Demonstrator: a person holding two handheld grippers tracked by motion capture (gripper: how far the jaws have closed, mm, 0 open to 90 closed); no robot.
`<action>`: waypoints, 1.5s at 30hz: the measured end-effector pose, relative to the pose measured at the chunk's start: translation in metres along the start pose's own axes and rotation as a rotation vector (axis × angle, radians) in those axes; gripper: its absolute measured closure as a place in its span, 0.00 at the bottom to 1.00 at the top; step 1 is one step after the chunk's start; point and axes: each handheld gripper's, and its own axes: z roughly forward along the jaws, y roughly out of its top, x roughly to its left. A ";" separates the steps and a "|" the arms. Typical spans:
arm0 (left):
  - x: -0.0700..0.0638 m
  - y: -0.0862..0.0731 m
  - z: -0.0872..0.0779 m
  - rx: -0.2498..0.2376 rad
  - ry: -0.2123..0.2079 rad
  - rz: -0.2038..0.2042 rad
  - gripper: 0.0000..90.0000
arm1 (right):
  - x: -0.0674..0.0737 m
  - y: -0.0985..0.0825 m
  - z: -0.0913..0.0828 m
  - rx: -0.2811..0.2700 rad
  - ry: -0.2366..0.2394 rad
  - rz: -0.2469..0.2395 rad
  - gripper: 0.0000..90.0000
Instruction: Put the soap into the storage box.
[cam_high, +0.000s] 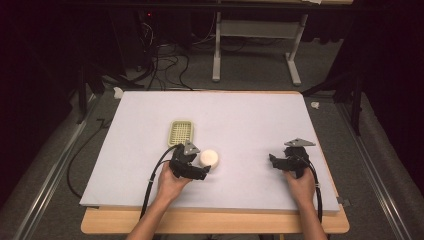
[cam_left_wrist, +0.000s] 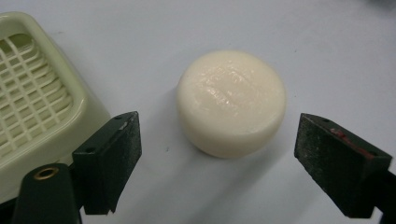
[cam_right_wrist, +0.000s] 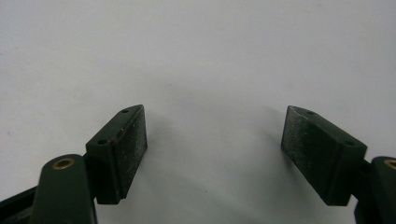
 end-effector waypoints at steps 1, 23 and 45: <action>-0.001 0.001 0.003 0.005 0.000 0.003 0.17 | 0.000 0.000 0.000 0.000 0.000 0.000 0.25; -0.010 0.013 0.045 0.073 0.023 0.012 0.21 | 0.000 0.000 0.000 -0.002 -0.003 -0.004 0.25; -0.013 0.011 0.044 0.052 0.025 0.040 0.27 | 0.001 0.000 0.000 -0.002 -0.006 -0.002 0.25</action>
